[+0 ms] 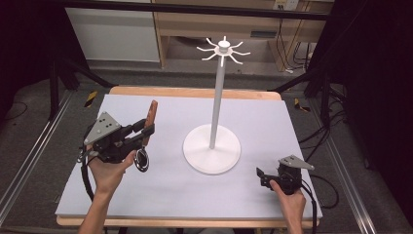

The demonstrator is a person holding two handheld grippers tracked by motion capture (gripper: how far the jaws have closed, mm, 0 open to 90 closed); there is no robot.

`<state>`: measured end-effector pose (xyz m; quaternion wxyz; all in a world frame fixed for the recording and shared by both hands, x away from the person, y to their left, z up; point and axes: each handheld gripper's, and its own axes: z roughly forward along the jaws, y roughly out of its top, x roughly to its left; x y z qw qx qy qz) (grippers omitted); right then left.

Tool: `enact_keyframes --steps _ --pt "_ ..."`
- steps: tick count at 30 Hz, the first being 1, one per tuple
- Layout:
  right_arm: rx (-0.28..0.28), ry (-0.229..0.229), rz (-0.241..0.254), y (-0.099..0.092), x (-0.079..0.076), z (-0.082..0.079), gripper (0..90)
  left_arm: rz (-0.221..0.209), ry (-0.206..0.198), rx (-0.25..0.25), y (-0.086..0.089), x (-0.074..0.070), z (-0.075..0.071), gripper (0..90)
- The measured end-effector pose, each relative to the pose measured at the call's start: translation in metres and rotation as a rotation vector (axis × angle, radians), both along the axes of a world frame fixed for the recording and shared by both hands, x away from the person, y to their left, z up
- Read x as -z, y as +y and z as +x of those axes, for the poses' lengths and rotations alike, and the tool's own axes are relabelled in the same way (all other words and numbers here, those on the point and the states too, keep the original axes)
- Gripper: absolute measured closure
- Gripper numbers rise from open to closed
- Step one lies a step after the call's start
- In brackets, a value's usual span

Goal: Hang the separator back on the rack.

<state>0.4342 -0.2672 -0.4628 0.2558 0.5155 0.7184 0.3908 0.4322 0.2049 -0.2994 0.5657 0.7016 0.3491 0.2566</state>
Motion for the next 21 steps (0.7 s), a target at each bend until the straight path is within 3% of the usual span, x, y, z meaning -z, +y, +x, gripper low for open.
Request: enact_keyframes --steps 12,21 --pt "0.007 -0.003 0.0 0.0 0.0 0.0 5.7 -0.055 -0.036 0.016 -0.012 -0.026 0.008 67.5" --pt "0.008 0.001 -0.002 0.0 0.0 0.0 5.8 -0.06 -0.069 0.019 -0.023 -0.046 0.014 67.5"
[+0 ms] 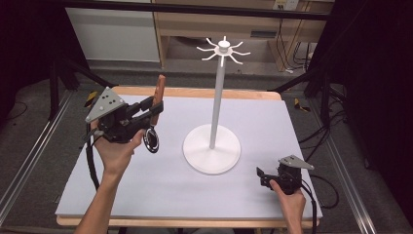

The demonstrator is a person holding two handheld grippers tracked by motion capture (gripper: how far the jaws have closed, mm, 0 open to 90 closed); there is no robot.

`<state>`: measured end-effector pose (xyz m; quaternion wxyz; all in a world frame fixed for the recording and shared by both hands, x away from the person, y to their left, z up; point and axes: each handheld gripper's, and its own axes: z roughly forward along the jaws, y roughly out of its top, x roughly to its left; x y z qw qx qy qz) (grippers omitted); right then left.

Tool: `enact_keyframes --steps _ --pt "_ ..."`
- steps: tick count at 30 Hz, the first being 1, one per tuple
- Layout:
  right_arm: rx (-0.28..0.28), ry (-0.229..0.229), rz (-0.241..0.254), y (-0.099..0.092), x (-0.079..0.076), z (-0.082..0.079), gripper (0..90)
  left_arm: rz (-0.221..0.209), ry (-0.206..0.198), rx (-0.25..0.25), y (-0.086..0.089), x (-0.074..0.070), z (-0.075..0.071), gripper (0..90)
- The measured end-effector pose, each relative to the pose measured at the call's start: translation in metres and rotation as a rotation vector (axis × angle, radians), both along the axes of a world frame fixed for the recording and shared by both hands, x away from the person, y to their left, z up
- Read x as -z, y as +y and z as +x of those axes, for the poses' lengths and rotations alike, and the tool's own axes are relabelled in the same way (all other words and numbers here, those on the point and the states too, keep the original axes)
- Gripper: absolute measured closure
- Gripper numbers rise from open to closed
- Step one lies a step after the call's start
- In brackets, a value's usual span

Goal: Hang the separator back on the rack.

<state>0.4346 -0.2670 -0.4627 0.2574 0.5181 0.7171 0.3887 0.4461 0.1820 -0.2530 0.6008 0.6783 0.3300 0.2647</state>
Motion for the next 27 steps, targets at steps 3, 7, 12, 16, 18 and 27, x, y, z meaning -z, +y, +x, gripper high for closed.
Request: enact_keyframes --steps 3,7,12,16,18,27 --pt "-0.001 -0.004 -0.003 0.001 0.001 0.0 5.8 -0.007 -0.008 0.011 -0.006 -0.011 0.003 67.5" --pt "0.0 -0.004 -0.002 0.001 0.001 0.0 5.8 -0.005 -0.012 0.024 -0.01 -0.019 0.004 67.5" --pt "-0.002 -0.004 -0.002 0.001 0.001 0.0 5.8 -0.013 -0.026 0.034 -0.016 -0.032 0.004 67.5" --pt "-0.003 -0.001 -0.003 0.001 0.001 0.0 5.8 -0.003 -0.043 0.044 -0.026 -0.044 0.005 67.5" --pt "-0.004 -0.002 -0.004 0.001 0.001 0.0 5.8 -0.002 -0.048 0.053 -0.029 -0.047 0.006 67.5" --pt "-0.005 0.005 0.009 0.001 0.001 0.001 5.8 0.006 -0.057 0.077 -0.041 -0.052 0.008 67.5"
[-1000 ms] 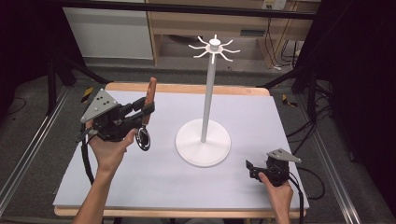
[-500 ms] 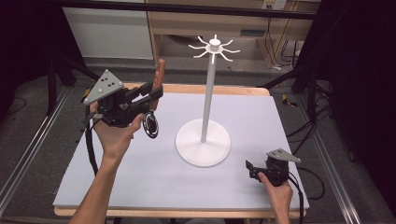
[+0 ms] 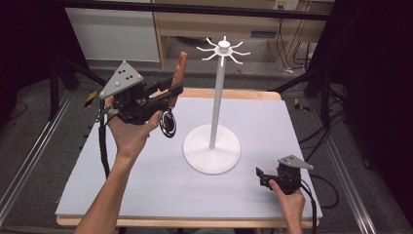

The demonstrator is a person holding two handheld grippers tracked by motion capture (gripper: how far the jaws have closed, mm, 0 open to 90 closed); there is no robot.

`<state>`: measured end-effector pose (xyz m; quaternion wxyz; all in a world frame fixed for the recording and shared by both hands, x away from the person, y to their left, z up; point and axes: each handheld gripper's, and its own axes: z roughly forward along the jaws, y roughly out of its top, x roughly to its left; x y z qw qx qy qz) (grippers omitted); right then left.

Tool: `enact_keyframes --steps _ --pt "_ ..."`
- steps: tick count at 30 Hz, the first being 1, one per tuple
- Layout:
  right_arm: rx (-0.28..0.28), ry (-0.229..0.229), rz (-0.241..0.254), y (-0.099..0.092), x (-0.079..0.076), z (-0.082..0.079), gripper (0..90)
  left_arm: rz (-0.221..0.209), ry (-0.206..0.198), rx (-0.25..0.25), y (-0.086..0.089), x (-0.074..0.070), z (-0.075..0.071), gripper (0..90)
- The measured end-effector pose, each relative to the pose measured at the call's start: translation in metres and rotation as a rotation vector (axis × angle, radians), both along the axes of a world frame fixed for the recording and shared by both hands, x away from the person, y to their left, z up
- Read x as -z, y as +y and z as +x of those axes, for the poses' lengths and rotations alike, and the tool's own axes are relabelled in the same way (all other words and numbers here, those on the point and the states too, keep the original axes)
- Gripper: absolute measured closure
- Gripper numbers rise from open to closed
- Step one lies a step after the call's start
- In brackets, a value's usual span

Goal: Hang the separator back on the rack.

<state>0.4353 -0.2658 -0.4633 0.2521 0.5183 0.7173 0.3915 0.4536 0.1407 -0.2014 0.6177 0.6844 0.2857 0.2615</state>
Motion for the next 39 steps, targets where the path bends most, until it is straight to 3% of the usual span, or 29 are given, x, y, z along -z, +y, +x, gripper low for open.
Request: enact_keyframes --steps 12,39 --pt "-0.004 0.005 0.003 0.0 0.0 0.0 5.8 0.016 -0.001 0.029 -0.015 -0.008 0.003 67.5" --pt "-0.007 0.0 -0.001 0.0 0.001 0.001 5.7 0.04 0.027 0.034 -0.03 -0.003 0.018 67.5"
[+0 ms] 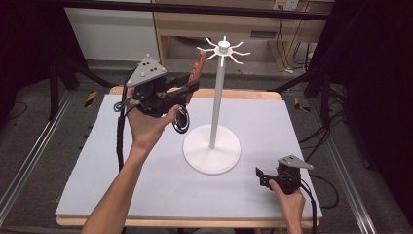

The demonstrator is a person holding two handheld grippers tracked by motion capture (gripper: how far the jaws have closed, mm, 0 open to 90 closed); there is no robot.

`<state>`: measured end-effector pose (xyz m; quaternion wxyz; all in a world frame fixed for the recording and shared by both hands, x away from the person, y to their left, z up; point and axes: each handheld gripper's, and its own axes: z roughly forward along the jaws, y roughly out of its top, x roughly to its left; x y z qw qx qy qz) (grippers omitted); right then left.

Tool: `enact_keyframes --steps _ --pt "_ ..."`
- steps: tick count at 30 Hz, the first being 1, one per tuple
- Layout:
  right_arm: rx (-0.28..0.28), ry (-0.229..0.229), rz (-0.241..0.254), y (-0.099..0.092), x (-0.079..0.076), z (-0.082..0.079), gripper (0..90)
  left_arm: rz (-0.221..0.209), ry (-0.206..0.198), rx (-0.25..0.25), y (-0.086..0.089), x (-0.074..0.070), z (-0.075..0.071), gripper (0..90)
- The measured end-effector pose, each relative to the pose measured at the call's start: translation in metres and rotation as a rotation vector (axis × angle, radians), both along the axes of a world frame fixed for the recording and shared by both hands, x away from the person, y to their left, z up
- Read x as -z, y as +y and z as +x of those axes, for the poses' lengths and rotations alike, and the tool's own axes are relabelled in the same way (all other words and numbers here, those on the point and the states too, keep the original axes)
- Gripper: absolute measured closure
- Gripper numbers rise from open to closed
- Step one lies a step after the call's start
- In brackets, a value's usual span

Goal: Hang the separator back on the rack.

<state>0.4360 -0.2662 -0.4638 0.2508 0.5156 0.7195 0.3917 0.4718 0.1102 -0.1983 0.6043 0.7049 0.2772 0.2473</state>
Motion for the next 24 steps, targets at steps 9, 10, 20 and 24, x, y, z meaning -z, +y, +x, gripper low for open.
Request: enact_keyframes --steps 9,10,20,24 --pt "0.002 0.005 0.008 0.001 0.0 0.0 5.8 0.011 0.001 -0.002 -0.007 0.003 0.002 67.5" --pt "0.001 0.002 0.006 0.0 0.0 0.0 5.7 0.013 0.002 -0.004 -0.008 0.004 0.003 67.5" --pt "0.002 0.0 0.008 0.0 -0.001 0.0 5.7 0.012 0.008 -0.003 -0.013 0.008 0.007 67.4" --pt "0.005 0.002 0.013 -0.001 -0.001 -0.001 5.7 0.014 0.01 -0.006 -0.013 0.011 0.007 67.2"
